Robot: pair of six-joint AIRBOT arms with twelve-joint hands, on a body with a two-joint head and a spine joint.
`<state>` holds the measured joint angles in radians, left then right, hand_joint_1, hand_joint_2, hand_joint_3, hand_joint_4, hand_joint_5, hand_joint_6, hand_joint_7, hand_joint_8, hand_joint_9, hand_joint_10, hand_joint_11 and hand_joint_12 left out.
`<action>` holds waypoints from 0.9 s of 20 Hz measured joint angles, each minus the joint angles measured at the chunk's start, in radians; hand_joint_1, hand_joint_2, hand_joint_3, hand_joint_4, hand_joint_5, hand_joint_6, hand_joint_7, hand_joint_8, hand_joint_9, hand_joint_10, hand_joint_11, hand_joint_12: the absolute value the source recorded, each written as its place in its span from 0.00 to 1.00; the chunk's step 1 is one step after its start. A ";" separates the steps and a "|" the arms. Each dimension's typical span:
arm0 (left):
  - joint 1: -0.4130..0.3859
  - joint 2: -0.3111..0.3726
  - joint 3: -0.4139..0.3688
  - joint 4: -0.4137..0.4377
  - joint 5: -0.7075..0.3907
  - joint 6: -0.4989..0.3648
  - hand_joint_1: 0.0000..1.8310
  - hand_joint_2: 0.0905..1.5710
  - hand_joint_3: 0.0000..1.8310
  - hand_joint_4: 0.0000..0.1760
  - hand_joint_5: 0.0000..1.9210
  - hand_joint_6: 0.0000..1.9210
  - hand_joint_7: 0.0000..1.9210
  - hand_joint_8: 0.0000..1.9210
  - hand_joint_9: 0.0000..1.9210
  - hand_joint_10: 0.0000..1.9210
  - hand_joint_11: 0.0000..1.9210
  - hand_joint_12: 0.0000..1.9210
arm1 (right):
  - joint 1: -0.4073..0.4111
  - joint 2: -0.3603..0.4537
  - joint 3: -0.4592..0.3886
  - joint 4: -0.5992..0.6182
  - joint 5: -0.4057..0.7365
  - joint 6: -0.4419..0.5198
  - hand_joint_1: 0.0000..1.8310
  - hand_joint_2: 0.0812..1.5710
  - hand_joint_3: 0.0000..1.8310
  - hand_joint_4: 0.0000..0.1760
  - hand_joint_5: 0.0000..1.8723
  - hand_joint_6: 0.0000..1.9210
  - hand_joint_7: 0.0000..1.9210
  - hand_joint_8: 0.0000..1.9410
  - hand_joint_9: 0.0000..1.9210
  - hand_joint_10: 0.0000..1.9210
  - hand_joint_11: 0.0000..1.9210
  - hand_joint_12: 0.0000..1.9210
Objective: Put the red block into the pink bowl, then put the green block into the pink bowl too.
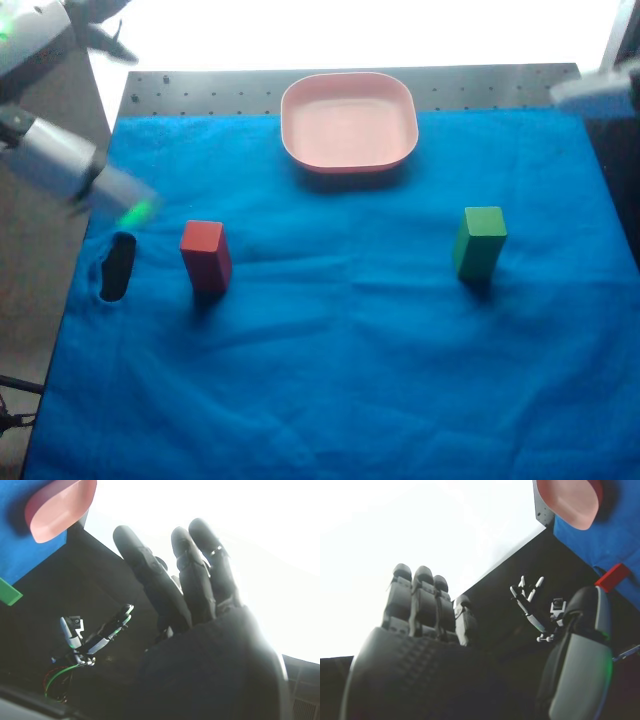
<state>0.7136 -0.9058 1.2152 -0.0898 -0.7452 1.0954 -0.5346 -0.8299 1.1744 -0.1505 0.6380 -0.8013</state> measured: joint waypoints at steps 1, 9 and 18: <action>0.000 -0.002 0.000 0.000 -0.003 -0.001 0.00 0.61 0.01 0.70 0.00 0.00 0.00 0.00 0.00 0.00 0.00 0.00 | 0.000 -0.001 0.000 0.000 0.002 0.000 0.13 0.57 0.01 0.00 0.00 0.00 0.00 0.00 0.01 0.00 0.01 0.02; 0.005 -0.002 -0.005 0.007 -0.017 -0.003 0.00 0.60 0.00 0.89 0.00 0.00 0.00 0.00 0.00 0.00 0.00 0.00 | 0.000 -0.001 0.000 -0.007 -0.001 0.000 0.15 0.59 0.00 0.00 0.00 0.00 0.00 0.00 0.01 0.00 0.01 0.02; 0.051 -0.002 -0.070 0.123 -0.103 -0.045 0.00 0.60 0.00 0.20 0.00 0.00 0.00 0.00 0.00 0.00 0.01 0.01 | 0.000 -0.004 -0.002 -0.011 -0.001 0.000 0.16 0.61 0.00 0.00 0.00 0.00 0.00 0.00 0.00 0.00 0.00 0.00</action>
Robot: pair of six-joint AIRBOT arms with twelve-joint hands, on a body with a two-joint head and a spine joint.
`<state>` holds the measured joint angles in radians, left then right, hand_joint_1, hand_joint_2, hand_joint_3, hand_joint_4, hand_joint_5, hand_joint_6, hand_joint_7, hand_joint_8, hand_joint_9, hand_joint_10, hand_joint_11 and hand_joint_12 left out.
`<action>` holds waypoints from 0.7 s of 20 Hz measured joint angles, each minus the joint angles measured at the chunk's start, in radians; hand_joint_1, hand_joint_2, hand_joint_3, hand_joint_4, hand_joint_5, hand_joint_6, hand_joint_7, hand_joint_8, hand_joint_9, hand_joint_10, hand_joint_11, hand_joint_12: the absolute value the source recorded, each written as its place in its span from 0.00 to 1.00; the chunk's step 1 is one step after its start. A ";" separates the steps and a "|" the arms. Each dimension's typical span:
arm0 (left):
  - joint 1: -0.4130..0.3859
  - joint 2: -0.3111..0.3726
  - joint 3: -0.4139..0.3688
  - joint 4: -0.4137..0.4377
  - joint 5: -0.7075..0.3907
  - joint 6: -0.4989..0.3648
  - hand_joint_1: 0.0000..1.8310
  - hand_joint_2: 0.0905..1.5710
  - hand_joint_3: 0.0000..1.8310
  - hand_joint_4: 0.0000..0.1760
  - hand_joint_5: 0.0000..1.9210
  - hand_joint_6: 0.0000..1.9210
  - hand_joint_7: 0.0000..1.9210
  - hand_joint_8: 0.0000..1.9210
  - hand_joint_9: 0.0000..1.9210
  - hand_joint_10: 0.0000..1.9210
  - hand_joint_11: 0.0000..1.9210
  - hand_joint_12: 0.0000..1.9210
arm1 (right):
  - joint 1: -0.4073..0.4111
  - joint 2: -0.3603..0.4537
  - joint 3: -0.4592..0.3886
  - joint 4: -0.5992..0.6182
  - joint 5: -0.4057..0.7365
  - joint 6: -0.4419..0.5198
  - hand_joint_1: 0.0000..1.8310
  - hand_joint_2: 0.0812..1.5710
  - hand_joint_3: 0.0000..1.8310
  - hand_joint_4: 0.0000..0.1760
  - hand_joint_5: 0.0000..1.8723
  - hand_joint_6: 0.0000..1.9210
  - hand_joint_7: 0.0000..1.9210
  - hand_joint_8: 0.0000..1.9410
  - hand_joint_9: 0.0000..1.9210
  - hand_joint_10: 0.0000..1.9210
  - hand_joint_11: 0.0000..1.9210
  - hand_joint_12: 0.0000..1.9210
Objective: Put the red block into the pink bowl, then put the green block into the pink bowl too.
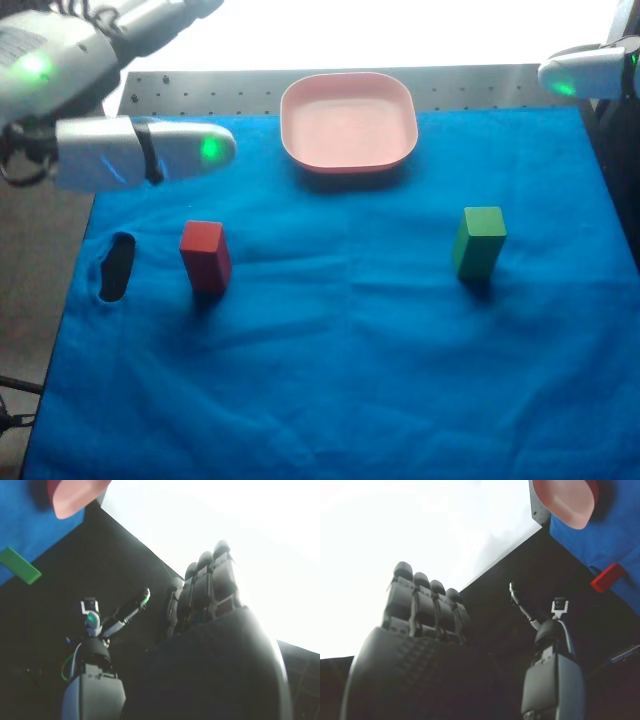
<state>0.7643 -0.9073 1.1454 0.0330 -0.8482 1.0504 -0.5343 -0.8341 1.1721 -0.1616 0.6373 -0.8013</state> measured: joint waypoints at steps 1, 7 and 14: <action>0.000 0.000 0.000 0.021 0.013 0.000 0.00 0.59 0.00 0.16 0.00 0.00 0.00 0.00 0.00 0.00 0.01 0.00 | 0.000 0.000 0.000 -0.001 -0.002 0.000 0.15 0.61 0.00 0.00 0.00 0.00 0.00 0.00 0.00 0.00 0.00 0.00; 0.003 -0.027 0.008 0.027 0.092 0.000 0.07 0.48 0.00 0.59 0.00 0.00 0.00 0.00 0.00 0.00 0.00 0.00 | 0.000 -0.004 0.000 -0.001 -0.013 0.000 0.14 0.60 0.00 0.10 0.00 0.00 0.00 0.00 0.00 0.00 0.00 0.00; 0.046 -0.065 0.027 0.023 0.140 0.000 0.24 0.50 0.00 0.35 0.01 0.00 0.03 0.01 0.02 0.00 0.01 0.00 | 0.000 -0.007 -0.001 -0.001 -0.015 0.000 0.16 0.57 0.00 0.11 0.00 0.00 0.01 0.00 0.00 0.00 0.00 0.00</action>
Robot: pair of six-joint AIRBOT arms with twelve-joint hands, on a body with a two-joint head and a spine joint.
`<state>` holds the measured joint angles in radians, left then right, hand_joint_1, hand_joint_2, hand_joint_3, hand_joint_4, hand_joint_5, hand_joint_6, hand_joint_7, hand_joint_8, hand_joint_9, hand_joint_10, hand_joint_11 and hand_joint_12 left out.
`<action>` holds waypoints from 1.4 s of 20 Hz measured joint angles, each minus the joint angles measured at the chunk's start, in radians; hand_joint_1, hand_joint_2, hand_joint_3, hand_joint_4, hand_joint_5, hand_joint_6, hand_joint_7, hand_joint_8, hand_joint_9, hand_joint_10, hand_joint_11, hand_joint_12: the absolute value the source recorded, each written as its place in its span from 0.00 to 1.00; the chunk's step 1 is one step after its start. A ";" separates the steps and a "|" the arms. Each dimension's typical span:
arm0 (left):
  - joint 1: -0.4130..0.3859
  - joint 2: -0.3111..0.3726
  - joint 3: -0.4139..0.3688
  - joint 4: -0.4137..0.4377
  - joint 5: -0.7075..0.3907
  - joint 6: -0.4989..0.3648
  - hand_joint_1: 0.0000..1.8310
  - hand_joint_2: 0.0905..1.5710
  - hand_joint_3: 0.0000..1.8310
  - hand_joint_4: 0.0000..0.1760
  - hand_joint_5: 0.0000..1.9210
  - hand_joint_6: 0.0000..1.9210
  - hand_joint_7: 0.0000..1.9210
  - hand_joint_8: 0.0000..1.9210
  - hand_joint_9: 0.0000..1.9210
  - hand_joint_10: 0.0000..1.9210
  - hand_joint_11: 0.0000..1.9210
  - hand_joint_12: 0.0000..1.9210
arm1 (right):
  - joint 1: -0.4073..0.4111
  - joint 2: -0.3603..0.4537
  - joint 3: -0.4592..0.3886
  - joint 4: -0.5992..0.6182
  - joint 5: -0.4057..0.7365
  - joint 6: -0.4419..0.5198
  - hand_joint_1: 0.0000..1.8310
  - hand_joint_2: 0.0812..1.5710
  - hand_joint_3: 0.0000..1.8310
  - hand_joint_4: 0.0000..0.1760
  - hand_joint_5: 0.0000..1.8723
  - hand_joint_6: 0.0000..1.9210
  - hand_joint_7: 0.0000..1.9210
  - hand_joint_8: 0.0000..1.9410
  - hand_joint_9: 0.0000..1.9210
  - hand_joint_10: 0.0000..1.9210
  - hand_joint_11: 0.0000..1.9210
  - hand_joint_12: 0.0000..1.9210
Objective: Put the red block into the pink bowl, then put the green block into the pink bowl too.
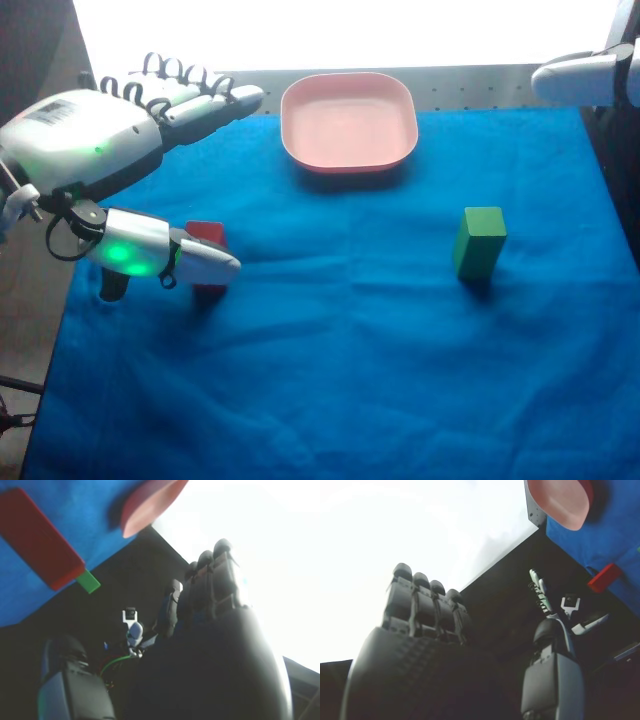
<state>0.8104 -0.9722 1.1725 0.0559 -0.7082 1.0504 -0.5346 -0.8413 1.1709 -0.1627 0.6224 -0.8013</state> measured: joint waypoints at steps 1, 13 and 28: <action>0.003 -0.003 0.003 -0.010 0.010 0.000 0.27 0.54 0.00 0.15 0.05 0.01 0.06 0.01 0.06 0.01 0.04 0.02 | 0.000 -0.001 0.000 0.000 0.001 0.000 0.15 0.58 0.00 0.04 0.00 0.00 0.01 0.00 0.00 0.00 0.00 0.00; 0.014 -0.024 0.016 -0.026 0.032 0.000 0.47 0.61 0.00 0.00 0.43 0.01 0.50 0.01 0.53 0.04 0.24 0.62 | 0.000 -0.004 -0.002 -0.003 0.000 0.000 0.14 0.56 0.00 0.00 0.00 0.00 0.02 0.00 0.00 0.00 0.01 0.00; 0.012 -0.040 0.036 -0.024 0.031 -0.030 0.69 0.68 0.00 0.00 0.58 0.29 0.51 0.64 0.44 0.72 0.37 0.91 | 0.000 -0.009 -0.002 -0.003 0.000 0.000 0.11 0.57 0.00 0.00 0.00 0.00 0.02 0.00 0.01 0.00 0.02 0.01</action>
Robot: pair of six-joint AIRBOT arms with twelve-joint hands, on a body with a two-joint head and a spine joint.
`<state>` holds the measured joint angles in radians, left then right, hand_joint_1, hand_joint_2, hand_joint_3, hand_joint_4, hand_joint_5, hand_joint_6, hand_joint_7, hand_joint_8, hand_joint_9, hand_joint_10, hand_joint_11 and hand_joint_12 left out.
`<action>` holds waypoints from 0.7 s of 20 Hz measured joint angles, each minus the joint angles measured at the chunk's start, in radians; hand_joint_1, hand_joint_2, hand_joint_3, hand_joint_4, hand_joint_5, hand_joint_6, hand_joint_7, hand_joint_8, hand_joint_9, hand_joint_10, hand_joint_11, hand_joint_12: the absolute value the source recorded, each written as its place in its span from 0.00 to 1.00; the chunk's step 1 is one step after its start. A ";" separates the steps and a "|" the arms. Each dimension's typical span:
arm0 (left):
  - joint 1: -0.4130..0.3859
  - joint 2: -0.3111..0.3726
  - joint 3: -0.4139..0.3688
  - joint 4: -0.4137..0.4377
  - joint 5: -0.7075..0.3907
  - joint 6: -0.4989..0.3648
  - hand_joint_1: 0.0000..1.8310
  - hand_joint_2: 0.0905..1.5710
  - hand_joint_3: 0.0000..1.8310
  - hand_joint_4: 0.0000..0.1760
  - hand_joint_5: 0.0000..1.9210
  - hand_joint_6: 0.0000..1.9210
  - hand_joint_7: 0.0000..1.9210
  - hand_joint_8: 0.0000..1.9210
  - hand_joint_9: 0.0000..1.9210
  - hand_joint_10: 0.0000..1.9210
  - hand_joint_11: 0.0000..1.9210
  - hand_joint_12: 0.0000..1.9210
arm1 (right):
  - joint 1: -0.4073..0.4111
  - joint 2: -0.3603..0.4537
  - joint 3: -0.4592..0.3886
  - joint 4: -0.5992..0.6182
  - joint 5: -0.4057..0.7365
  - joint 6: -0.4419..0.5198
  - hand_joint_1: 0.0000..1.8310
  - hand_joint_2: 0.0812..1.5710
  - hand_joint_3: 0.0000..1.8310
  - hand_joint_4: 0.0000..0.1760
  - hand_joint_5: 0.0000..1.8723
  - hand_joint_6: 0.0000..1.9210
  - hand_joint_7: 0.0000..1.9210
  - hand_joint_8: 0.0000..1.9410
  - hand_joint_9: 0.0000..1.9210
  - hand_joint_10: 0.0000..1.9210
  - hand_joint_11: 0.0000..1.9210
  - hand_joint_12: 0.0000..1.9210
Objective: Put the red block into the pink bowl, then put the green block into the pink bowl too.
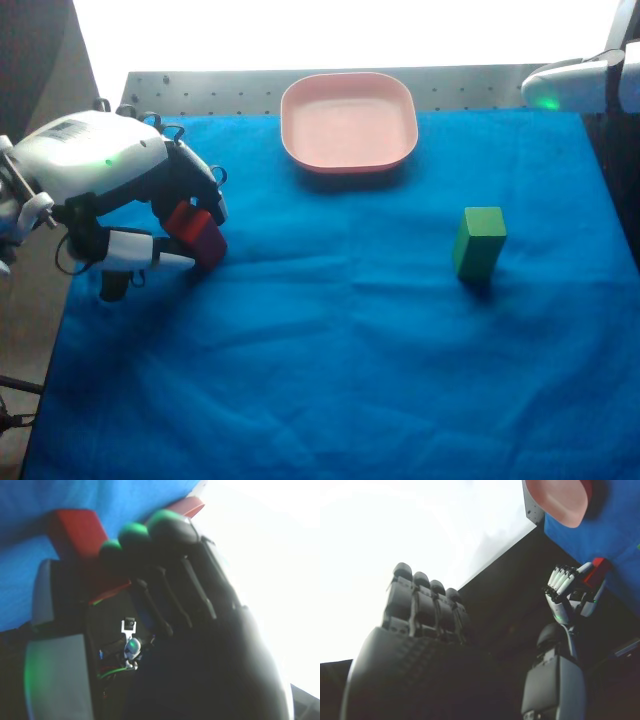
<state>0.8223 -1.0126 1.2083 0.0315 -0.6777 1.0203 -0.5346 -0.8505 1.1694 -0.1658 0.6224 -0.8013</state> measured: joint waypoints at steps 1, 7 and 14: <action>-0.012 0.000 0.003 0.008 0.006 0.000 0.69 0.69 0.00 0.00 0.55 0.32 0.51 0.66 0.41 0.68 0.33 0.86 | 0.000 0.000 0.000 0.000 0.000 0.000 0.11 0.56 0.00 0.00 0.00 0.00 0.03 0.00 0.01 0.00 0.02 0.01; -0.134 0.000 0.039 0.058 0.032 0.000 0.70 0.66 0.00 0.00 0.58 0.29 0.57 0.52 0.51 0.50 0.39 0.75 | 0.000 -0.007 0.003 0.000 0.000 0.000 0.10 0.57 0.00 0.04 0.00 0.00 0.03 0.00 0.01 0.00 0.02 0.01; -0.275 -0.077 0.139 0.100 0.117 -0.003 0.68 0.67 0.00 0.00 0.60 0.25 0.51 0.63 0.45 0.67 0.16 0.77 | 0.000 -0.027 0.007 -0.004 0.000 0.000 0.09 0.55 0.00 0.00 0.00 0.00 0.02 0.00 0.01 0.00 0.02 0.02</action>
<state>0.5476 -1.0901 1.3476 0.1314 -0.5606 1.0176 -0.5346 -0.8776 1.1763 -0.1699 0.6228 -0.8013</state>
